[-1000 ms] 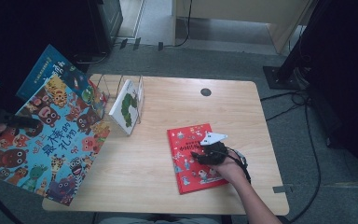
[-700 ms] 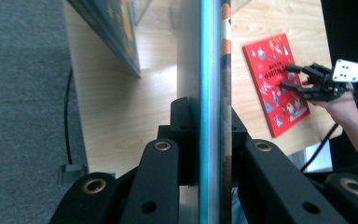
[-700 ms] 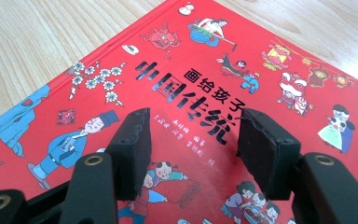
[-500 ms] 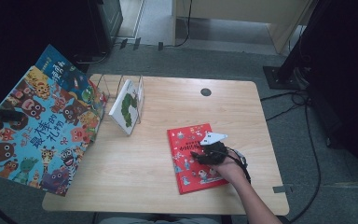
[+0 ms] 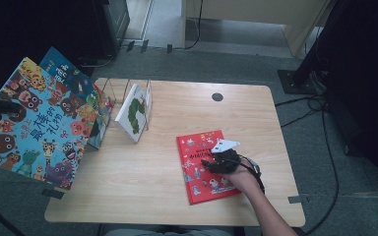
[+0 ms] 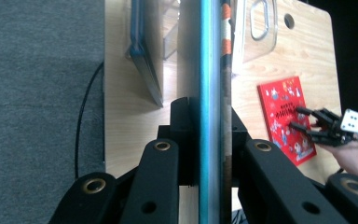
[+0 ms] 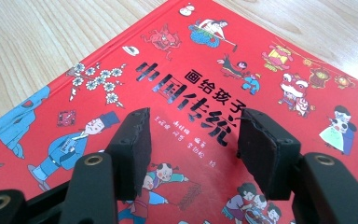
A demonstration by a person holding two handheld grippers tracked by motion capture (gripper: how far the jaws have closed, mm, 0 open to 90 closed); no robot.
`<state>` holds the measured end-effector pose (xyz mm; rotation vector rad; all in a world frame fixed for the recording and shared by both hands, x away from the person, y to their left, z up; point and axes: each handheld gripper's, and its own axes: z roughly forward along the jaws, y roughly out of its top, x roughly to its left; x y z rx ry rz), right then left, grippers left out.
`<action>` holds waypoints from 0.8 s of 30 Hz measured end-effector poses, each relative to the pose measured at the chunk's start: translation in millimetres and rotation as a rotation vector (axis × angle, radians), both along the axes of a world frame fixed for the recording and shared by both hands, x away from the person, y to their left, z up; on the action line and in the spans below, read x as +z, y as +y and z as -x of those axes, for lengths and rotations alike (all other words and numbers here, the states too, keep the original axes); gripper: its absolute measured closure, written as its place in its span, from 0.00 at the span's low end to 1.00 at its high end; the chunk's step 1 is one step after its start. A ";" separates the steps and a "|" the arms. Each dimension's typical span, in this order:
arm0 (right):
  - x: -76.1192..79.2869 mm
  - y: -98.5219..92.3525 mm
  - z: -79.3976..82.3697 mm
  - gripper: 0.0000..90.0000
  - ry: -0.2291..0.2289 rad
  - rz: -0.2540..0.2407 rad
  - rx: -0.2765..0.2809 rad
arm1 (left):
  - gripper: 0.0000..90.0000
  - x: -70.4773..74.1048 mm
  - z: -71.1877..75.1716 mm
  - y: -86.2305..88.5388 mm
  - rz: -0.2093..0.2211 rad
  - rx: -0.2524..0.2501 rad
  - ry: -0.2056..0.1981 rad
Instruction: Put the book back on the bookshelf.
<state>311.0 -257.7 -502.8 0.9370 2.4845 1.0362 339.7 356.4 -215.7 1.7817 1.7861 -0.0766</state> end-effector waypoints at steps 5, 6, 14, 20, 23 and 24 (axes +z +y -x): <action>0.0 0.4 -0.2 0.49 -0.001 0.001 0.001 | 0.90 1.4 -13.0 -5.2 -0.016 0.028 -0.018; 0.0 0.4 -0.2 0.49 -0.001 0.000 0.001 | 0.90 1.4 -15.0 -6.1 -0.016 0.029 -0.019; 0.0 1.4 0.0 0.49 -0.002 -0.001 0.003 | 0.91 -4.5 -39.1 -19.6 -0.013 0.042 -0.018; -0.7 2.1 0.8 0.49 -0.001 -0.009 0.002 | 0.91 -9.3 -56.5 -26.4 -0.048 0.056 -0.026; -1.2 1.2 1.7 0.49 0.000 -0.017 -0.005 | 0.91 -12.1 -64.1 -28.3 -0.047 0.060 -0.032; -1.3 0.4 1.6 0.49 -0.003 -0.016 -0.002 | 0.91 -14.1 -67.7 -29.7 -0.044 0.059 -0.031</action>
